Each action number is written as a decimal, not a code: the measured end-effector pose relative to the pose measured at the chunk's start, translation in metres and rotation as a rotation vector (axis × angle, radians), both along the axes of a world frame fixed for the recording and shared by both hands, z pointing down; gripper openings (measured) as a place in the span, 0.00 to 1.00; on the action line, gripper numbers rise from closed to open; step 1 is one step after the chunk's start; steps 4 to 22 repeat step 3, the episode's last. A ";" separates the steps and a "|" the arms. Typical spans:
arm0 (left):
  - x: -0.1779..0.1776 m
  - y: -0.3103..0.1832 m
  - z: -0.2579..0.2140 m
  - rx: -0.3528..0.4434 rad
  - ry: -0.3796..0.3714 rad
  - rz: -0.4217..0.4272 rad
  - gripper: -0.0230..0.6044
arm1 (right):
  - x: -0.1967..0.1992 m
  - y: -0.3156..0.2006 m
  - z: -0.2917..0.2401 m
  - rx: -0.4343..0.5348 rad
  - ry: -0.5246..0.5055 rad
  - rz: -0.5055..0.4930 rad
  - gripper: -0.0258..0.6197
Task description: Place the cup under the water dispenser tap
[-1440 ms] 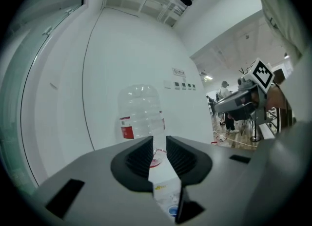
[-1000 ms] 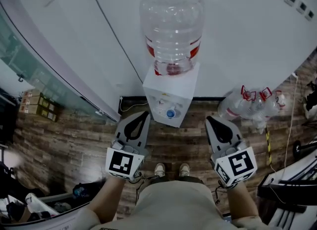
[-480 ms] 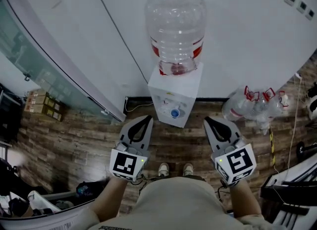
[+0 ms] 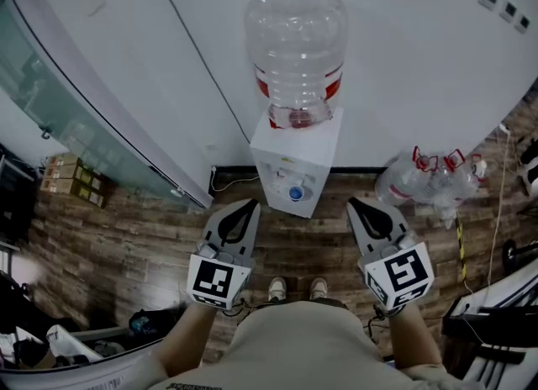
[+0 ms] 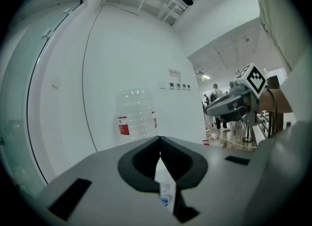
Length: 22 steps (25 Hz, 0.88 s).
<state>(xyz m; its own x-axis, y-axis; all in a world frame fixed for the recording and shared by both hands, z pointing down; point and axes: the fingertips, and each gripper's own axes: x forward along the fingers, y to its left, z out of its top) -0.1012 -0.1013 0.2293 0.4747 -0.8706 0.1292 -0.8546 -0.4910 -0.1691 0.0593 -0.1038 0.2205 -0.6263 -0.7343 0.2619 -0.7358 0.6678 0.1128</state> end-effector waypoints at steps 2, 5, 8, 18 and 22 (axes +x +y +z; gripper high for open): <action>-0.001 0.001 -0.003 0.001 0.013 0.000 0.05 | 0.000 0.001 0.000 -0.004 0.002 0.004 0.05; -0.001 0.001 -0.005 0.001 0.019 0.001 0.05 | 0.001 0.002 0.000 -0.005 0.003 0.007 0.05; -0.001 0.001 -0.005 0.001 0.019 0.001 0.05 | 0.001 0.002 0.000 -0.005 0.003 0.007 0.05; -0.001 0.001 -0.005 0.001 0.019 0.001 0.05 | 0.001 0.002 0.000 -0.005 0.003 0.007 0.05; -0.001 0.001 -0.005 0.001 0.019 0.001 0.05 | 0.001 0.002 0.000 -0.005 0.003 0.007 0.05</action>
